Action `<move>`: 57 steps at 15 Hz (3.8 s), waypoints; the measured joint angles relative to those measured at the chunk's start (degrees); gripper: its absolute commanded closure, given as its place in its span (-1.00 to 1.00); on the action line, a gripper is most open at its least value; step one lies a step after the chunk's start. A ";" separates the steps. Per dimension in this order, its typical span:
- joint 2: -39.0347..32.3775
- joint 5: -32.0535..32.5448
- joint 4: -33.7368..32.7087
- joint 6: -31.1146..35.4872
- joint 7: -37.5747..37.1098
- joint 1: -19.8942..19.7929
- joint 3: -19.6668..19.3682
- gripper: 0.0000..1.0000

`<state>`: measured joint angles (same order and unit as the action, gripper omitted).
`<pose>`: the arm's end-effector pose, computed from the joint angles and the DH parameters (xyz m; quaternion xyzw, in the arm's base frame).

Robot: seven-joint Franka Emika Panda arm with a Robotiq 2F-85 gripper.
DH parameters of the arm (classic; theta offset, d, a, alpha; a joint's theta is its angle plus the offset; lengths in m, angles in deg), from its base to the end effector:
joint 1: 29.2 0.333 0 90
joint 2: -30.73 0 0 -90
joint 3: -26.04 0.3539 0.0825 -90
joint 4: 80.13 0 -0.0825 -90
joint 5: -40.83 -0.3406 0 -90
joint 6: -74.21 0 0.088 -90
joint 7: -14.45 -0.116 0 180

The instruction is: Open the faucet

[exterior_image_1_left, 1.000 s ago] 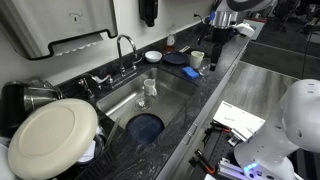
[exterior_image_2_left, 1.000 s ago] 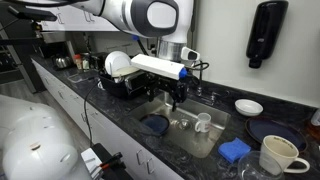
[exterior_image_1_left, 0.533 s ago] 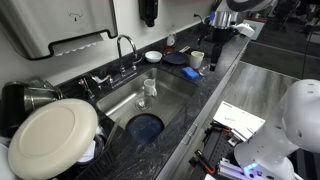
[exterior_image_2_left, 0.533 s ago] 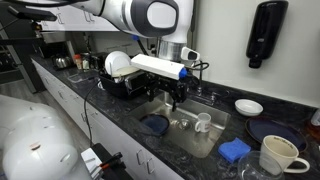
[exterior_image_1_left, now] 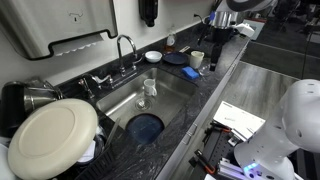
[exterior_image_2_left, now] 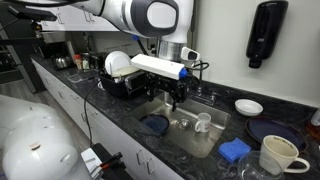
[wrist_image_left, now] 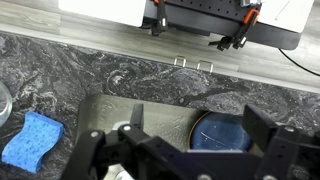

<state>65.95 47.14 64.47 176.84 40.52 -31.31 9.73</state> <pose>0.2685 -0.1141 0.5000 -0.9910 -0.1125 0.0524 0.0503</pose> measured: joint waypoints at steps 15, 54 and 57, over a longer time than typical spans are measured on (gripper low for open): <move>-3.73 -25.16 -1.96 15.14 -11.96 0.33 1.47 -1.00; -32.84 -27.95 -15.96 53.90 -76.41 -3.83 11.74 -1.00; -34.96 -26.28 -18.92 52.35 -78.83 -3.83 11.70 -1.00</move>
<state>31.00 20.86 45.54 229.19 -38.30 -35.14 21.42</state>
